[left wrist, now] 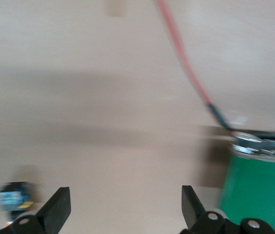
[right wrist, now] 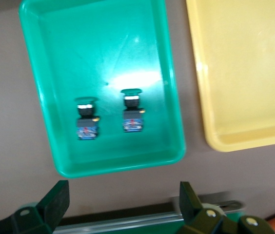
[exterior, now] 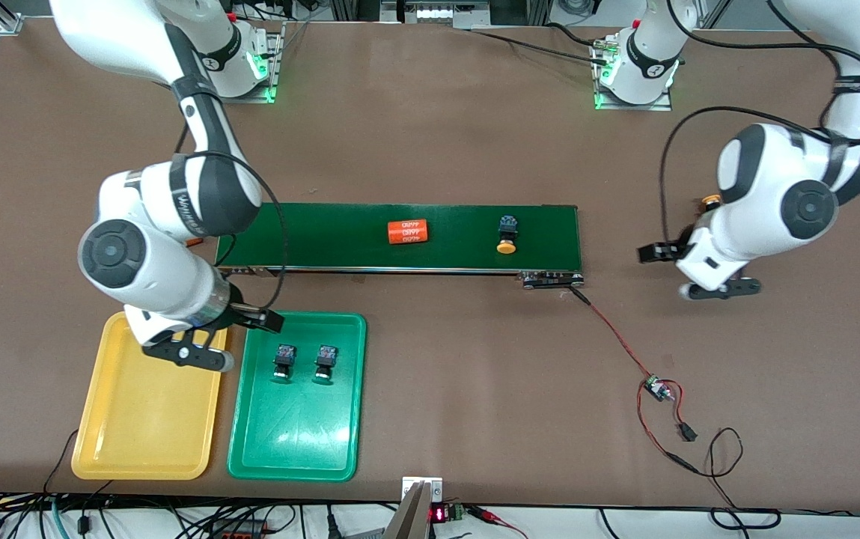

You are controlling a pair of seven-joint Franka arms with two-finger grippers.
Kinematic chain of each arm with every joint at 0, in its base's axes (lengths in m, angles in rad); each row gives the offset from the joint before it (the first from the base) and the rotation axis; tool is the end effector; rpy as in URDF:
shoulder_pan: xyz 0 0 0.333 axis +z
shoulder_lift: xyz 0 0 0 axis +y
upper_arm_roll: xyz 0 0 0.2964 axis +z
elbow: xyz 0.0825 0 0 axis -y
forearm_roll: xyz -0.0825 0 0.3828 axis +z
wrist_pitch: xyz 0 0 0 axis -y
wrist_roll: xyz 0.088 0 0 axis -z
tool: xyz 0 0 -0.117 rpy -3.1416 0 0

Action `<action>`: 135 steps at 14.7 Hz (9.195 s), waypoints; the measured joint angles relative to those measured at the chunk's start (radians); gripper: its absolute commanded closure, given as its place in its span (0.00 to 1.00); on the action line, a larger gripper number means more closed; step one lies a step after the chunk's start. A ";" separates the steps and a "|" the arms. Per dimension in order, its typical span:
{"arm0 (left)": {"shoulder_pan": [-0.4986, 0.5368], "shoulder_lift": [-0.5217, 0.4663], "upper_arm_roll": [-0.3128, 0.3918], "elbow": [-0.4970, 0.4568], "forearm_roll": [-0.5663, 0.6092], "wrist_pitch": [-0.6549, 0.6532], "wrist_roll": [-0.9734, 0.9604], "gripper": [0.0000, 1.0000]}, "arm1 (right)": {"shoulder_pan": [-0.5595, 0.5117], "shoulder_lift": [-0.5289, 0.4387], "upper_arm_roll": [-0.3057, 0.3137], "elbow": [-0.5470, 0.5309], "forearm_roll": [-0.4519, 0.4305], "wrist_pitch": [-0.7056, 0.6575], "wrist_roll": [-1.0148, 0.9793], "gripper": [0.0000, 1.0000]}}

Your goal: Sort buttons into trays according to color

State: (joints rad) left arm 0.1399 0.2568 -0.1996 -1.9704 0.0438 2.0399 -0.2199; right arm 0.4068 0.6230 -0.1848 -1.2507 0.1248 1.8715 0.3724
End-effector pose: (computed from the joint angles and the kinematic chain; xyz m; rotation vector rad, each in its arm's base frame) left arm 0.5728 -0.0293 0.3019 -3.1094 -0.2158 0.2841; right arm 0.6902 0.1968 0.3780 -3.1188 0.2382 -0.0059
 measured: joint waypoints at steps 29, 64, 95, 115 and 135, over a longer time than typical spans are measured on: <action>0.018 0.064 0.269 -0.219 0.078 0.031 0.286 0.83 | 0.061 -0.254 0.026 -0.428 -0.025 0.062 -0.082 0.00; -0.032 -0.112 -0.164 0.162 0.011 -0.224 -0.053 0.00 | 0.327 -0.216 0.032 -0.431 -0.023 0.115 0.170 0.00; -0.155 -0.256 0.156 0.378 -0.008 -0.505 0.268 0.00 | 0.435 0.012 0.017 -0.310 0.052 0.295 0.490 0.90; -0.156 -0.250 0.156 0.385 -0.008 -0.509 0.268 0.00 | -0.177 0.159 -0.068 -0.172 0.037 0.344 -0.555 0.92; -0.156 -0.227 0.157 0.388 -0.008 -0.508 0.268 0.00 | -0.144 0.058 -0.057 -0.131 0.035 0.200 -0.505 0.00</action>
State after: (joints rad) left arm -0.0159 0.0299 -0.0424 -1.5827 0.0362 1.5319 0.0482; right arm 0.2627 0.6813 -0.2418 -1.3814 0.1599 2.0712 -0.1328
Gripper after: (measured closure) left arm 0.000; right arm 0.000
